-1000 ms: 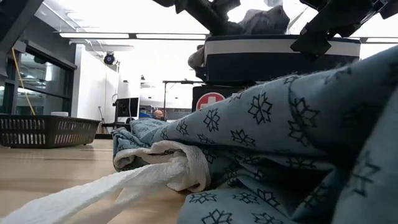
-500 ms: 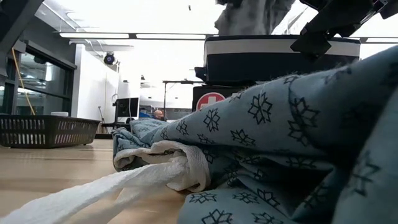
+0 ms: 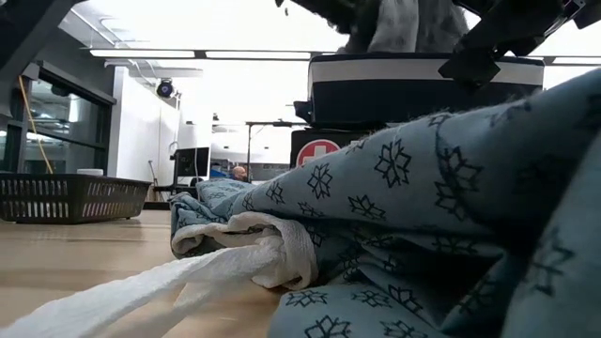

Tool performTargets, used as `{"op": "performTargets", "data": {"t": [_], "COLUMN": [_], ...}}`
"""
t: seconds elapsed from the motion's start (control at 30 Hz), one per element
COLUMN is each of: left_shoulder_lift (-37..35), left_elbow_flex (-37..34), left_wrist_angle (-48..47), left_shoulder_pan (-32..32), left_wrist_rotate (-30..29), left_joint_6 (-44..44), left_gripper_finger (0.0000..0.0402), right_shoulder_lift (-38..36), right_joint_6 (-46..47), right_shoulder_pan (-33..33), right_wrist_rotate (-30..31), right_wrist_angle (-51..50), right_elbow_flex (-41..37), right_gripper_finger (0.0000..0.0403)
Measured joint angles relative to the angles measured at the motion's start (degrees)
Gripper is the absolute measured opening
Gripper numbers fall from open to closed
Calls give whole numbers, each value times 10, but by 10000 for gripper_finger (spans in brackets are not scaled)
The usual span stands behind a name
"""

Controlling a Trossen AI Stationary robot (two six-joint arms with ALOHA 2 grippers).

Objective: Pick & place medical supplies in basket/bin
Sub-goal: Put the white patient gown into the blue laundry organizer

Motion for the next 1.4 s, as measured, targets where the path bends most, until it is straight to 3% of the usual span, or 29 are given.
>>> {"op": "performTargets", "data": {"t": [0.47, 1.1, 1.23, 1.4], "left_shoulder_lift": [30, 30, 30, 29], "left_elbow_flex": [0, 0, 0, 0], "left_wrist_angle": [-127, -137, -143, -160], "left_shoulder_pan": [9, 10, 13, 19], "left_wrist_rotate": [-23, -23, -21, 0], "left_joint_6": [-79, -107, -133, -135], "left_gripper_finger": [149, 150, 166, 217], "right_shoulder_lift": [0, 0, 0, 0], "right_joint_6": [0, 0, 0, 0], "right_shoulder_pan": [0, 0, 0, 0], "right_wrist_rotate": [0, 0, 0, 0], "right_wrist_angle": [0, 0, 0, 0], "right_elbow_flex": [0, 0, 0, 0], "right_gripper_finger": [192, 192, 192, 192]}}
